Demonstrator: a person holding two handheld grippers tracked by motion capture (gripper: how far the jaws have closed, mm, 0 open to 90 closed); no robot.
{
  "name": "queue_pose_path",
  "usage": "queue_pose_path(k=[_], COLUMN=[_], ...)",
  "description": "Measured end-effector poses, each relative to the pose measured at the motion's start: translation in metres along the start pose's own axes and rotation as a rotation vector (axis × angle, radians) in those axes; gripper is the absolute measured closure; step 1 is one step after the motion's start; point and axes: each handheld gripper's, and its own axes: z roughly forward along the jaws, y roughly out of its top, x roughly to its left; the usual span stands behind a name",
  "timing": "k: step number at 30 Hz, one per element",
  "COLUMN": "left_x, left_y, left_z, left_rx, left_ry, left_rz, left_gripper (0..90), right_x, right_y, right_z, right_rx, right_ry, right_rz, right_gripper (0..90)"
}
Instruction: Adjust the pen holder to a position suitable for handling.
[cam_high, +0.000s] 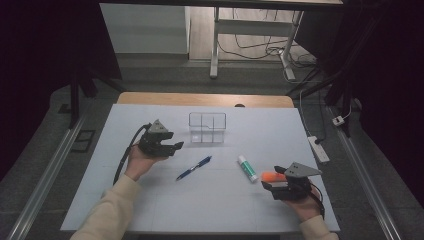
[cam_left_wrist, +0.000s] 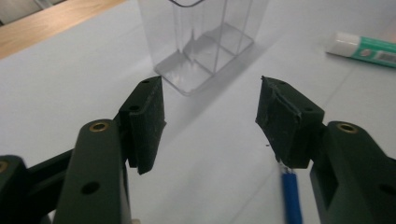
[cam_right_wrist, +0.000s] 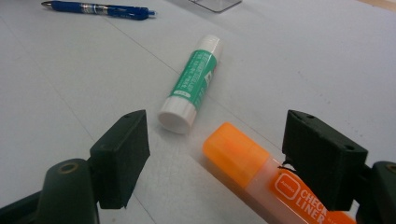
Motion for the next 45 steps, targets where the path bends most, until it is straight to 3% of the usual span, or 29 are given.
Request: queue_pose_path(k=[4,13,17,27,45], left_x=[-0.003,-0.011,-0.018,-0.032,-0.052], left_y=[-0.004,-0.012,-0.013,-0.011,-0.012], left_z=[-0.009,-0.023,-0.025,-0.023,-0.005], left_rx=[-0.007,0.037,0.071,0.119,0.208], left_ry=[-0.029,-0.069,-0.087,-0.163,-0.168], left_rz=[-0.001,0.026,0.061,0.083,0.121], left_gripper=[39.0,35.6,33.6,31.3,31.5], right_x=[0.000,-0.001,-0.001,-0.003,-0.002], right_y=[0.000,0.001,0.001,-0.001,-0.003], right_z=[0.000,0.002,0.001,0.000,-0.003], right_rx=[0.001,-0.007,-0.003,-0.007,-0.006], right_ry=[-0.001,0.005,0.004,0.005,0.001], right_rz=[-0.001,0.004,0.002,0.011,0.008], right_gripper=[22.9,22.9,22.9,22.9,22.9])
